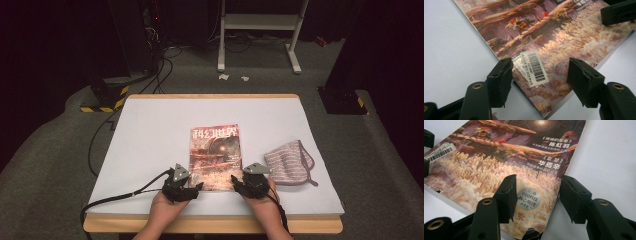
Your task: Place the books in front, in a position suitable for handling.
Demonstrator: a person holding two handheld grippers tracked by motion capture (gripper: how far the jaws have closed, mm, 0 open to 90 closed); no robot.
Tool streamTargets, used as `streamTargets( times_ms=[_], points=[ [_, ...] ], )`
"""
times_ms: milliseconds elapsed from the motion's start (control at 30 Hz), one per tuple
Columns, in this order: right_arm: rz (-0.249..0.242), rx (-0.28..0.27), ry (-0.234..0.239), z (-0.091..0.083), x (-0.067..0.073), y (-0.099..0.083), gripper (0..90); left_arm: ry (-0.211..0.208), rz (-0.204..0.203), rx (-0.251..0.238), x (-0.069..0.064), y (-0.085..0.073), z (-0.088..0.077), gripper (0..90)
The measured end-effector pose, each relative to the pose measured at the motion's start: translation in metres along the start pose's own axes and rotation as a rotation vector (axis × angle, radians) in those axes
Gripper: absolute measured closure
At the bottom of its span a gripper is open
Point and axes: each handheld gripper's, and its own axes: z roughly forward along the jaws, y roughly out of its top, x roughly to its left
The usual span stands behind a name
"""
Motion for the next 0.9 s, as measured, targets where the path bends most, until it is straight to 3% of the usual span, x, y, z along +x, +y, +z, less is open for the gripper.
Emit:
streamTargets(
  times_ms=[233, 300, 367, 400, 433, 467, 500, 533, 567, 700, 767, 900],
  points=[
    [-0.003, -0.001, -0.004, -0.008, -0.002, -0.007, 47.8, -0.015, -0.022, -0.002, -0.003, 0.002, 0.002, 36.6],
    [-0.003, -0.003, -0.006, -0.010, -0.002, -0.008, 47.8, -0.001, -0.008, 0.001, -0.006, 0.002, 0.002, 36.5],
    [-0.006, -0.004, -0.010, -0.011, -0.003, -0.009, 47.8, 0.034, 0.034, 0.008, -0.018, 0.002, 0.002, 36.2],
    [-0.003, -0.004, -0.009, -0.013, -0.004, -0.011, 47.9, -0.012, 0.037, -0.008, -0.020, 0.001, 0.001, 48.3],
    [0.003, 0.000, 0.015, -0.014, -0.005, -0.012, 47.9, -0.136, 0.029, -0.023, -0.035, 0.002, 0.005, 47.1],
    [0.003, 0.000, 0.015, -0.014, -0.005, -0.012, 47.9, -0.136, 0.029, -0.023, -0.035, 0.002, 0.005, 46.5],
    [0.003, -0.002, 0.022, -0.014, -0.005, -0.013, 48.0, -0.099, 0.105, -0.014, -0.050, 0.004, 0.008, 46.5],
    [-0.001, -0.001, 0.022, -0.015, -0.004, -0.013, 47.9, -0.094, 0.144, -0.011, -0.060, 0.007, 0.011, 45.9],
    [-0.013, 0.000, 0.021, -0.015, -0.003, -0.013, 47.9, -0.115, 0.139, -0.026, -0.065, 0.007, 0.014, 45.5],
    [-0.005, -0.001, 0.042, -0.018, -0.005, -0.015, 48.1, -0.090, 0.104, -0.017, -0.053, 0.012, 0.015, 46.6],
    [-0.008, -0.005, 0.045, -0.019, -0.007, -0.016, 47.4, -0.089, 0.060, -0.029, -0.041, 0.013, 0.011, 46.7],
    [0.014, -0.007, 0.034, -0.020, -0.012, -0.016, 46.4, -0.077, 0.033, -0.048, -0.029, 0.015, 0.008, 45.6]
  ],
)
